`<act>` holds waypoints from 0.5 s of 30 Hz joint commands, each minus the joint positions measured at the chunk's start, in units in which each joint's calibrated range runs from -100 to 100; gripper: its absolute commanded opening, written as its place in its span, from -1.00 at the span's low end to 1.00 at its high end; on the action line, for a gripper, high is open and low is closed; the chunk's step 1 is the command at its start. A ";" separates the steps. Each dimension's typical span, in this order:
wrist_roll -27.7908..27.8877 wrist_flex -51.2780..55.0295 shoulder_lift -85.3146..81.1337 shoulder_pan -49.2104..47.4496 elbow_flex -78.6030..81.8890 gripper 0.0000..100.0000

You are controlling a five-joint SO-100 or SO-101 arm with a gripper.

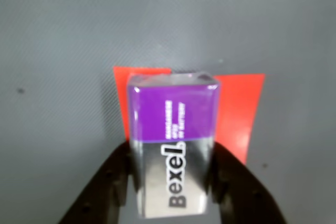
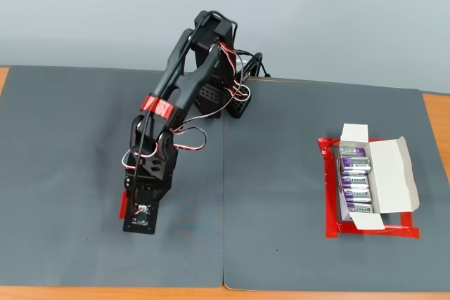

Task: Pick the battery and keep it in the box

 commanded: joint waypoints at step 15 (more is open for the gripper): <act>-5.97 9.24 -30.24 -7.42 0.00 -0.96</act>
